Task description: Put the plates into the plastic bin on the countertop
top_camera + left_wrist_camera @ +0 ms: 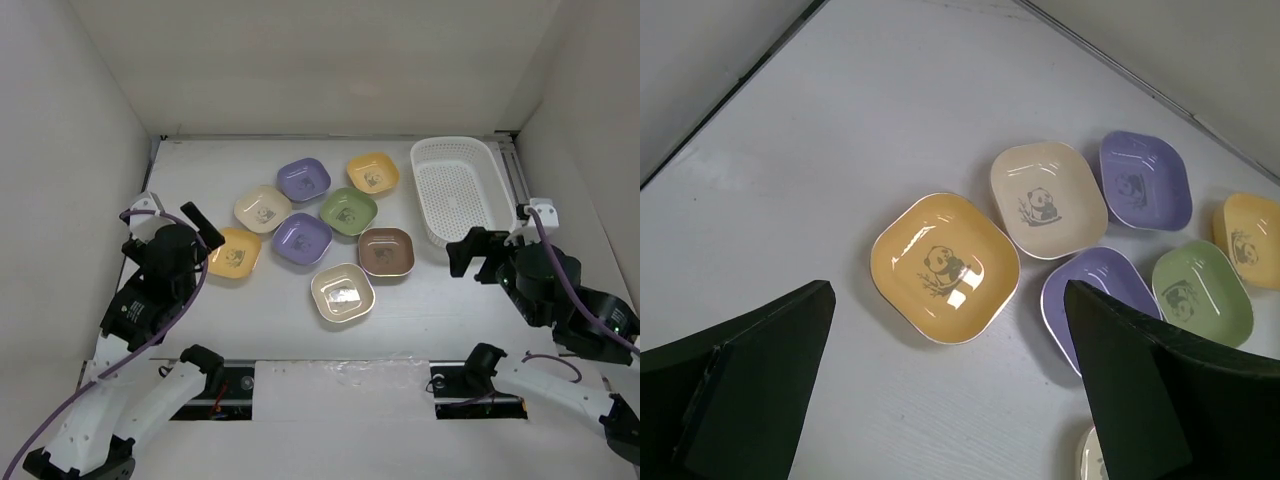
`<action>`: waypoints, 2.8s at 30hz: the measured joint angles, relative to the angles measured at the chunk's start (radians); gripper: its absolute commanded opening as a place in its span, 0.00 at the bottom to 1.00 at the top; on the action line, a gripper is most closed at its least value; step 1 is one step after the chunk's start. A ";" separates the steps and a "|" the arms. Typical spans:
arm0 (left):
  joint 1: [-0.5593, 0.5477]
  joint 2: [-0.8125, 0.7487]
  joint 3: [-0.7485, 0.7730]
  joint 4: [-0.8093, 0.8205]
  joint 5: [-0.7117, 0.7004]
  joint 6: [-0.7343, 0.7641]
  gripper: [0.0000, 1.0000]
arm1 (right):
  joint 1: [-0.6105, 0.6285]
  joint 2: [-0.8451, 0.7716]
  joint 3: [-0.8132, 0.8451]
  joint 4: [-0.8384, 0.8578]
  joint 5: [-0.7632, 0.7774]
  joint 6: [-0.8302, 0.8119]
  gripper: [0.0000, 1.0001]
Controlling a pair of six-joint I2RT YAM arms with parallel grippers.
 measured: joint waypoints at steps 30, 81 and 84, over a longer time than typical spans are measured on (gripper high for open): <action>0.000 -0.019 -0.048 0.058 0.058 0.007 1.00 | -0.006 0.596 -0.439 0.503 -0.539 0.090 0.76; 0.000 -0.044 -0.064 0.101 0.108 0.038 1.00 | -0.895 0.966 0.127 0.616 -0.712 -0.060 0.00; 0.000 -0.044 -0.067 0.102 0.116 0.042 1.00 | -0.953 1.088 0.203 0.630 -0.727 -0.058 0.00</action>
